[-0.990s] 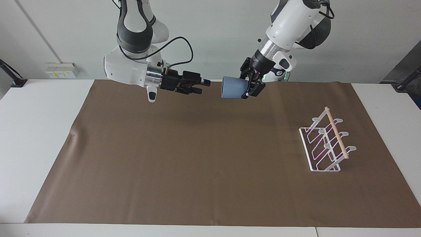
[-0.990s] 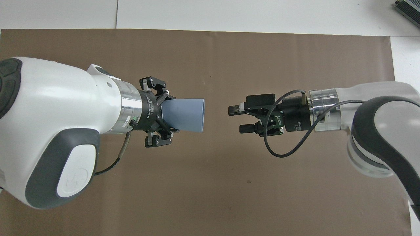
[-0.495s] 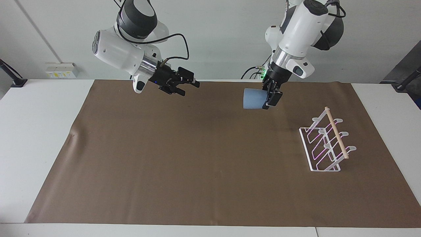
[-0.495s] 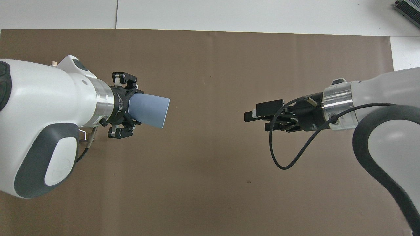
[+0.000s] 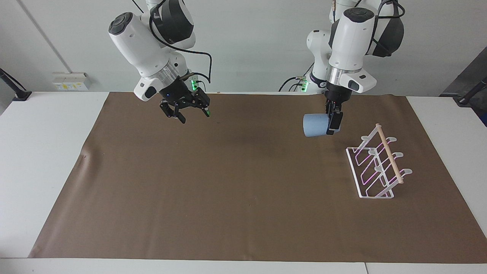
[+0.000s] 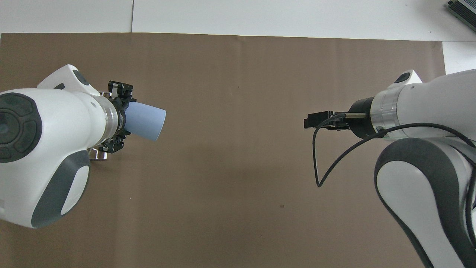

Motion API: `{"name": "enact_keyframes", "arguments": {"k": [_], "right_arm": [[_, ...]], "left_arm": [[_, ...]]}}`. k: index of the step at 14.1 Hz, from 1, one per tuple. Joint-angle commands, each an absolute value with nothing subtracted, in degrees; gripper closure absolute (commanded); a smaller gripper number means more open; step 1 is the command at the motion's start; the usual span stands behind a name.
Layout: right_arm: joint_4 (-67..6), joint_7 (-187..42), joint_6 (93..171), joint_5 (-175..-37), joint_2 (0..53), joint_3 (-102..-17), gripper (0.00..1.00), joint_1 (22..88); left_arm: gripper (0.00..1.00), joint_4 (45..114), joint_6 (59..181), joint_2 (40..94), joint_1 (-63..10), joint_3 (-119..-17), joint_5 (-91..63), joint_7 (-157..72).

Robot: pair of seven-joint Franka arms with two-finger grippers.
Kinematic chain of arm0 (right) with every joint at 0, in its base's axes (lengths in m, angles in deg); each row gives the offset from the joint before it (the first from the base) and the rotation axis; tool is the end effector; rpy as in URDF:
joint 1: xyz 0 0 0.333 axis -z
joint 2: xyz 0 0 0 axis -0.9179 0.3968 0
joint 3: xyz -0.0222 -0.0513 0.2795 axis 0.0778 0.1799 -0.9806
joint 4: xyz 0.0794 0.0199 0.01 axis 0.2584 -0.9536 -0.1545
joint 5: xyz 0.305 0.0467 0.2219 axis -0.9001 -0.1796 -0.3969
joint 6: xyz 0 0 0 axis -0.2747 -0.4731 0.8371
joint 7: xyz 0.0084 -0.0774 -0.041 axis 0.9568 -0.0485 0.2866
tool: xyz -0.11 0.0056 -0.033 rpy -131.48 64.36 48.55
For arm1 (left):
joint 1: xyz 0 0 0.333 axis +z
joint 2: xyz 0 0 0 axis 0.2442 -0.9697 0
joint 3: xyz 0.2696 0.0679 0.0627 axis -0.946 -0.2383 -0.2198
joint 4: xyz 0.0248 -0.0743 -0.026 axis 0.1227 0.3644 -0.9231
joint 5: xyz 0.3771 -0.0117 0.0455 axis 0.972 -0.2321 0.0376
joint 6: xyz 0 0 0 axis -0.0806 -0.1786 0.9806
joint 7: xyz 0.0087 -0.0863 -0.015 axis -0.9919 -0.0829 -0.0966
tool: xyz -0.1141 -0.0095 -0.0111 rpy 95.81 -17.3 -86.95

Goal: Hang cup on cup holder
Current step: 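Carry the cup with the left gripper onto the wire rack hook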

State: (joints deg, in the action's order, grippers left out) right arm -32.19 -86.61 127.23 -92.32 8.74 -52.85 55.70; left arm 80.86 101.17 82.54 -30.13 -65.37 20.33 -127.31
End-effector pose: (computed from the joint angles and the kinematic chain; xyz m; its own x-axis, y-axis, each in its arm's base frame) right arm 0.5399 0.1342 0.5227 0.9931 -0.0059 0.1168 0.0291 -0.9549 -0.2954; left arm 0.5140 -0.1974 0.5205 0.2445 0.9631 0.1129 0.9247 -0.2666 0.2718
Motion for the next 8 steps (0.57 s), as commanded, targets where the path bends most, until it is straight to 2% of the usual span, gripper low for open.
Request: {"name": "enact_keyframes", "arguments": {"k": [1, 5, 8], "right_arm": [[-28.80, -87.44, 127.06, -84.81, 9.20, -53.15, 0.00, 56.51], [-26.51, -87.44, 124.78, -77.94, 8.93, -52.45, 0.00, 56.86], [-23.19, -87.44, 121.36, -75.13, 8.93, -52.36, 0.00, 58.88]], "left_arm": [[1.00, 84.64, 105.35, 84.42, -28.99, -64.98, 25.73, -126.82], [1.00, 84.91, 106.68, 82.67, -27.86, -64.98, 36.96, -130.06], [1.00, 84.83, 108.87, 78.63, -27.06, -64.98, 50.92, -140.06]]}}
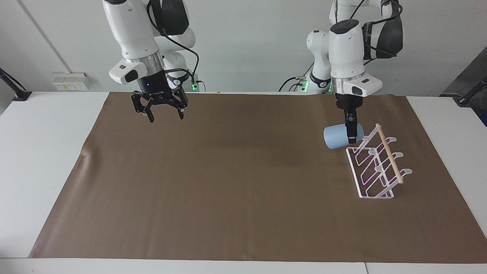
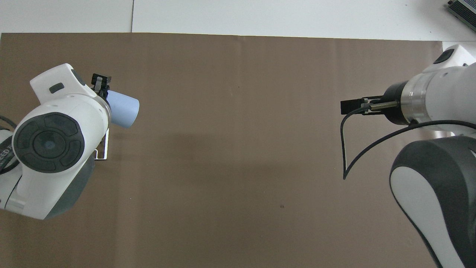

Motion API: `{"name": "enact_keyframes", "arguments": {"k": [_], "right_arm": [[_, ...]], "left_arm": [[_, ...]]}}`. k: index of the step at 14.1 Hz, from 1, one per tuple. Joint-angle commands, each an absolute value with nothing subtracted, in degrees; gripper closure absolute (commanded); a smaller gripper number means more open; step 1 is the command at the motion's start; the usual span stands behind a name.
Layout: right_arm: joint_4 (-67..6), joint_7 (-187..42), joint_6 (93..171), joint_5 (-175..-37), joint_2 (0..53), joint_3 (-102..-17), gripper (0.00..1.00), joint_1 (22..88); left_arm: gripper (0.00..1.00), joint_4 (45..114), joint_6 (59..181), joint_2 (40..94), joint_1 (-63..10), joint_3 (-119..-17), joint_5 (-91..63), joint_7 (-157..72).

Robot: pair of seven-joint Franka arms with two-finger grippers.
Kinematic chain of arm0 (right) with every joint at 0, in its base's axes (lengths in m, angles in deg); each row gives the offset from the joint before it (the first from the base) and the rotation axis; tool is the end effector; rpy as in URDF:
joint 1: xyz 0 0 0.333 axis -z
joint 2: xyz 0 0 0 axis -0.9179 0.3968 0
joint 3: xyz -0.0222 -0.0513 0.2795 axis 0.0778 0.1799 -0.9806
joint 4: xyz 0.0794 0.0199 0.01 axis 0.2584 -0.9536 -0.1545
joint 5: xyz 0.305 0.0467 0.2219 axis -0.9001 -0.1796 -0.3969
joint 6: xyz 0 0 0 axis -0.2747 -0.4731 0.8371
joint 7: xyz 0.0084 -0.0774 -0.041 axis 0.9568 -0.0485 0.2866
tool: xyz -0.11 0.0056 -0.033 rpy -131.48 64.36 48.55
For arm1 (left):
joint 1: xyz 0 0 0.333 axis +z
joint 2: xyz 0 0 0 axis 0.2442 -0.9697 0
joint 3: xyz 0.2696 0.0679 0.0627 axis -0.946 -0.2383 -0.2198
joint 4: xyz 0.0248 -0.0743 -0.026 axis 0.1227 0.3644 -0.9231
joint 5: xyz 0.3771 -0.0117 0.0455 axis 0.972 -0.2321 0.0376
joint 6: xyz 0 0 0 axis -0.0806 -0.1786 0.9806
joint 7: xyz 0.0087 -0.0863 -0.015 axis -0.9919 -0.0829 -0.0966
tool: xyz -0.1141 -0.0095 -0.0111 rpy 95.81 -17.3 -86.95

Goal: Hang cup on cup holder
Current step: 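Carry the cup with the left gripper onto the wire rack hook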

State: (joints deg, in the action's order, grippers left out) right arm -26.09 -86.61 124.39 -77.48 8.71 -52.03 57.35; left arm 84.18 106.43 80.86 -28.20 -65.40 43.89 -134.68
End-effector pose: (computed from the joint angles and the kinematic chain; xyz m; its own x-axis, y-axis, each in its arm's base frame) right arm 0.5509 0.0930 0.5665 0.9759 0.0433 0.2139 0.0567 -0.9968 -0.0571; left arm 0.5334 -0.1679 0.4922 0.2030 0.8774 0.4347 0.8770 -0.3604 0.3177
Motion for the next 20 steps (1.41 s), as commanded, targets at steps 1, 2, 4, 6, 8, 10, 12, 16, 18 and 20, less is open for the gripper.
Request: {"name": "enact_keyframes", "arguments": {"k": [1, 2, 4, 6, 8, 10, 12, 16, 18, 20], "right_arm": [[-22.04, -87.44, 119.96, -74.77, 8.93, -52.27, 0.00, 59.15], [-20.72, -87.44, 118.03, -74.59, 8.93, -52.27, 0.00, 59.93], [-17.74, -87.44, 114.07, -74.59, 8.93, -52.36, 0.00, 61.34], [-15.62, -87.36, 110.91, -74.59, 8.93, -52.27, 0.00, 62.57], [-14.30, -87.36, 107.92, -74.51, 8.84, -52.18, 0.00, 63.89], [-14.12, -87.36, 106.24, -74.77, 8.41, -52.27, 0.00, 66.25], [-15.96, -87.53, 105.97, -75.38, 7.27, -52.27, 0.00, 66.80], [-18.69, -85.35, 105.54, -74.51, 6.03, -52.18, 0.00, 67.49], [-17.20, -81.66, 102.64, -72.50, 7.34, -52.27, 0.00, 68.29], [-14.13, -81.55, 99.65, -72.83, 9.54, -52.27, 0.00, 68.46]], "left_arm": [[1.00, 84.83, 109.66, 77.75, -26.19, -64.98, 54.36, -141.75], [1.00, 84.83, 110.27, 77.22, -25.66, -65.07, 56.83, -141.85], [1.00, 84.30, 110.81, 75.11, -23.81, -64.98, 63.08, -141.94], [1.00, 83.69, 111.77, 74.84, -22.41, -65.07, 65.63, -141.85], [1.00, 83.42, 112.12, 74.58, -21.70, -65.07, 68.27, -141.85], [1.00, 82.20, 112.30, 74.31, -21.17, -65.16, 69.60, -141.85], [1.00, 81.49, 112.56, 73.26, -20.47, -65.16, 69.95, -141.68], [1.00, 81.92, 115.90, 72.82, -18.45, -65.16, 72.50, -141.76], [1.00, 82.28, 117.48, 72.73, -18.18, -65.16, 72.59, -141.76], [1.00, 82.80, 118.36, 72.64, -16.78, -65.16, 72.68, -141.68]]}}
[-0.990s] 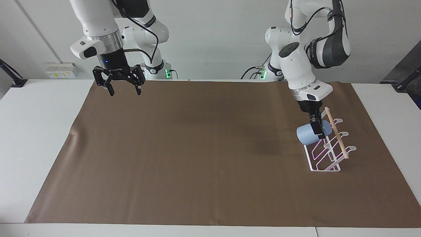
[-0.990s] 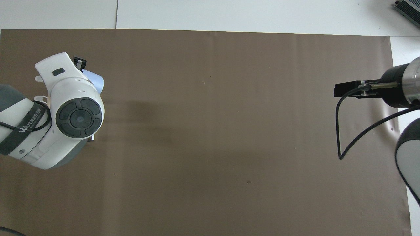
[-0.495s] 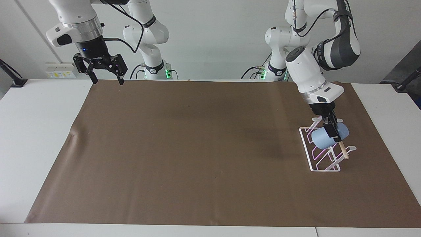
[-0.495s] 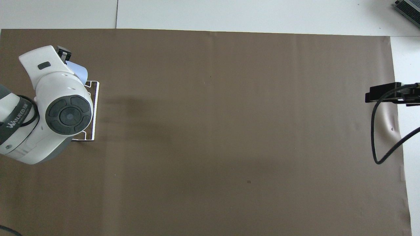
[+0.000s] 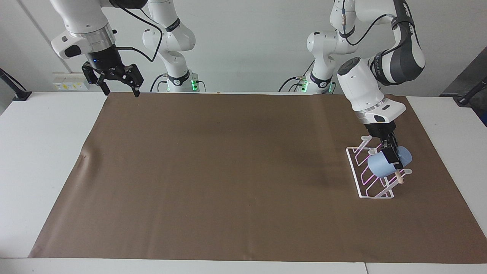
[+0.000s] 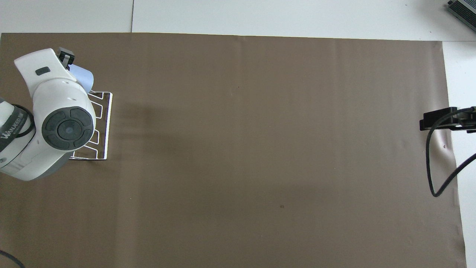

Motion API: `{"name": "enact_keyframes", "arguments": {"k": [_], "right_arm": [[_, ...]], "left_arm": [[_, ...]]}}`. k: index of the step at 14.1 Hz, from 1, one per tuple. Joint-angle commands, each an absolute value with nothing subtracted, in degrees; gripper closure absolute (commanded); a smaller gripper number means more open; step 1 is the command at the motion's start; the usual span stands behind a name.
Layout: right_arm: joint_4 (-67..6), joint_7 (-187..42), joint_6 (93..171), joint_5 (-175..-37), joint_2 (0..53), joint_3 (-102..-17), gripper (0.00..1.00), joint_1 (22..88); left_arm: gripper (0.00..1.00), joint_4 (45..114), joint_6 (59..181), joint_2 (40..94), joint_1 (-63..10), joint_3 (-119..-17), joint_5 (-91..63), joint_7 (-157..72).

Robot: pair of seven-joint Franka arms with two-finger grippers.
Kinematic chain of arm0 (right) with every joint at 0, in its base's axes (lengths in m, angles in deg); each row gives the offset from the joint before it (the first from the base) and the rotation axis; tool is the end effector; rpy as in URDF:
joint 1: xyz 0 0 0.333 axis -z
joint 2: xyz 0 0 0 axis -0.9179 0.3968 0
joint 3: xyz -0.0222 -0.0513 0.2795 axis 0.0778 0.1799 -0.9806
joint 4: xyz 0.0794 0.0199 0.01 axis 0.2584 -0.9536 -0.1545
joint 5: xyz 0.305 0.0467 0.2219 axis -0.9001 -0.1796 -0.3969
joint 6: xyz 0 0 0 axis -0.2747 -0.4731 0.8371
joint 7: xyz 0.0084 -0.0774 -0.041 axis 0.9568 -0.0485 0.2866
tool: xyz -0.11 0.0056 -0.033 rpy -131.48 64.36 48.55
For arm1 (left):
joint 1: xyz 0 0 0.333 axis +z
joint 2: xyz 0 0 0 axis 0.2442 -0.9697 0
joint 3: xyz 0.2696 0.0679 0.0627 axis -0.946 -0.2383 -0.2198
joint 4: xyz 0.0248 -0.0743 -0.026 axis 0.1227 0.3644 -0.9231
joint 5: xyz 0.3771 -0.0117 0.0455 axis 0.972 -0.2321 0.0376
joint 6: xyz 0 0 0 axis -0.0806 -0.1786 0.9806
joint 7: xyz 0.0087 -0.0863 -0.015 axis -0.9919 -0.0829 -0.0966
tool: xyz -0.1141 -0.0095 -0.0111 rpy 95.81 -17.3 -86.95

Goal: Hang cup on cup holder
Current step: 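Carry the cup with the left gripper onto the wire rack hook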

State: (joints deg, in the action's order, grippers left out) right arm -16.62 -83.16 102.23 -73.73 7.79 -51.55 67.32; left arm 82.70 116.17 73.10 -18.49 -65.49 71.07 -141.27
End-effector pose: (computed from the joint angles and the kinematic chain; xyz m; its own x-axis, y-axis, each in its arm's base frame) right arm 0.5196 -0.0142 0.6145 0.9978 -0.0648 0.0165 -0.0653 -0.9974 0.0293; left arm 0.5908 -0.0857 0.4495 0.1468 0.6986 0.7003 0.8078 -0.4933 0.3227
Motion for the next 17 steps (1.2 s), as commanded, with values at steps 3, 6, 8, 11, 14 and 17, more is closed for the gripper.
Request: {"name": "enact_keyframes", "arguments": {"k": [3, 6, 8, 11, 14, 17], "right_arm": [[-17.44, -82.26, 101.74, -73.01, 8.32, -52.27, 0.00, 68.99], [-23.16, -81.65, 104.55, -73.10, 5.51, -52.36, 0.00, 68.82], [-23.53, -81.47, 104.83, -73.01, 5.33, -52.36, 0.00, 69.16], [-23.08, -81.73, 104.22, -72.92, 3.67, -52.44, 0.00, 69.17], [-23.53, -81.99, 104.74, -73.10, 3.48, -52.53, 0.00, 69.26], [-23.70, -82.17, 105.00, -74.95, 3.48, -52.36, 0.00, 69.34]], "left_arm": [[1.00, 85.26, 119.33, 73.08, -16.60, -65.16, 73.64, -141.76], [1.00, 87.10, 120.29, 73.52, -16.51, -65.16, 74.52, -141.76], [1.00, 88.60, 120.91, 73.87, -15.99, -65.16, 75.31, -141.76], [1.00, 90.01, 121.44, 73.87, -15.81, -65.16, 75.67, -141.76], [1.00, 90.45, 121.09, 73.17, -15.90, -65.16, 75.76, -141.85], [1.00, 90.45, 120.74, 73.17, -16.16, -65.16, 75.76, -141.76]]}}
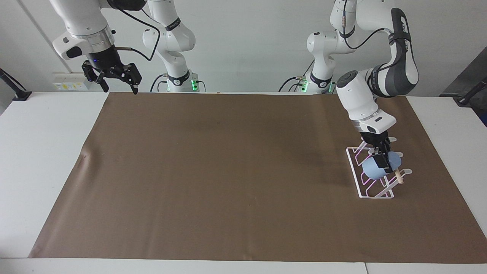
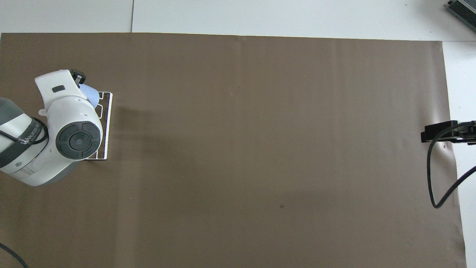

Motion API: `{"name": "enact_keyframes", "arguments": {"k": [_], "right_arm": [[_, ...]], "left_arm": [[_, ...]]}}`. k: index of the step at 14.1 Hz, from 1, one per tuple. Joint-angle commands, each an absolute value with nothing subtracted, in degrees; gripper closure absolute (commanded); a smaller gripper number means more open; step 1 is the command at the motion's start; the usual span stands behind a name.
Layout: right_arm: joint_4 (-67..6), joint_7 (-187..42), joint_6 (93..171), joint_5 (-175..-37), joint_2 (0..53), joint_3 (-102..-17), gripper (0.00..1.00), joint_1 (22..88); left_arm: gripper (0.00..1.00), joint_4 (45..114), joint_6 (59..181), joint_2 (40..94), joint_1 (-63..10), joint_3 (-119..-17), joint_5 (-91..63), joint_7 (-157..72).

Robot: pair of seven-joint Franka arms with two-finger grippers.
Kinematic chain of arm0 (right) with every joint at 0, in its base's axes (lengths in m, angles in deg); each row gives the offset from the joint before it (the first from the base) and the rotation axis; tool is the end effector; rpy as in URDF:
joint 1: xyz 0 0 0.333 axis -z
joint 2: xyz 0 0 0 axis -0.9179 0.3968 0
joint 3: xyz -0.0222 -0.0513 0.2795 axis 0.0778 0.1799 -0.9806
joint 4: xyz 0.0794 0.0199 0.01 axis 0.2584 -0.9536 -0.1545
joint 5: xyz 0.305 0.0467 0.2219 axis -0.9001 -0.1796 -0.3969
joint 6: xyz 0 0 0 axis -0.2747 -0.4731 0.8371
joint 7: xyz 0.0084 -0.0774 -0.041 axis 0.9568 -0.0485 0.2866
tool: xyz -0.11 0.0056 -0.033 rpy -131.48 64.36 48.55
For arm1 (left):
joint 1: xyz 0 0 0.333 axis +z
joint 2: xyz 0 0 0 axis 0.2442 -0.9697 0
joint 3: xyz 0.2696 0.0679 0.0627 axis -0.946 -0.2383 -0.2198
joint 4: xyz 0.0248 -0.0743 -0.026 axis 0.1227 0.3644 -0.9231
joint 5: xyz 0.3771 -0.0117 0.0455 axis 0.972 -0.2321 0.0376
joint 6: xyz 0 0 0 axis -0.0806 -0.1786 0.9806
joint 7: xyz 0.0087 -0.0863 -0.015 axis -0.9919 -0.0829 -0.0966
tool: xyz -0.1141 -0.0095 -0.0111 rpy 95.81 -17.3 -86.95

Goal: Hang cup on cup holder
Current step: 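Release the cup on the rack and withdraw the left gripper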

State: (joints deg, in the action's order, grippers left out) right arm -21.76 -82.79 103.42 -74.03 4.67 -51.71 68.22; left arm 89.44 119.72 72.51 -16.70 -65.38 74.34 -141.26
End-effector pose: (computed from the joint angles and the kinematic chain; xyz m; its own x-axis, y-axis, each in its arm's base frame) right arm 0.5053 -0.0198 0.6033 0.9975 -0.0705 0.0017 -0.0705 -0.9972 0.0246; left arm 0.5740 -0.0733 0.3905 0.2443 0.6636 0.7071 0.8091 -0.5414 0.2286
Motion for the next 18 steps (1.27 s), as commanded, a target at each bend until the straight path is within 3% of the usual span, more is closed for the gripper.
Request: {"name": "enact_keyframes", "arguments": {"k": [1, 5, 8, 10, 13, 18], "right_arm": [[-23.87, -82.08, 106.31, -74.77, 3.48, -52.36, 0.00, 69.43], [-24.32, -78.84, 107.20, -74.59, 3.39, -52.36, 0.00, 69.26], [-24.49, -77.95, 110.96, -74.59, 3.57, -52.36, 0.00, 69.61], [-24.67, -77.34, 109.76, -74.59, 3.40, -52.36, 0.00, 69.52], [-24.49, -80.48, 108.25, -74.51, 3.74, -52.27, 0.00, 70.22], [-20.71, -82.60, 106.41, -74.24, 7.70, -52.36, 0.00, 71.80]], "left_arm": [[0.89, 90.45, 120.74, 73.17, -16.16, -65.16, 75.76, -141.76], [0.40, 89.93, 120.65, 73.08, -16.16, -65.07, 75.67, -141.33], [0.18, 89.40, 119.69, 72.91, -16.60, -64.89, 75.41, -141.06], [0.15, 88.96, 119.68, 72.82, -16.77, -64.81, 74.79, -140.97], [0.00, 87.99, 119.68, 72.64, -17.13, -64.80, 74.79, -141.06], [0.00, 84.31, 118.19, 72.90, -18.61, -64.54, 66.22, -141.06]]}}
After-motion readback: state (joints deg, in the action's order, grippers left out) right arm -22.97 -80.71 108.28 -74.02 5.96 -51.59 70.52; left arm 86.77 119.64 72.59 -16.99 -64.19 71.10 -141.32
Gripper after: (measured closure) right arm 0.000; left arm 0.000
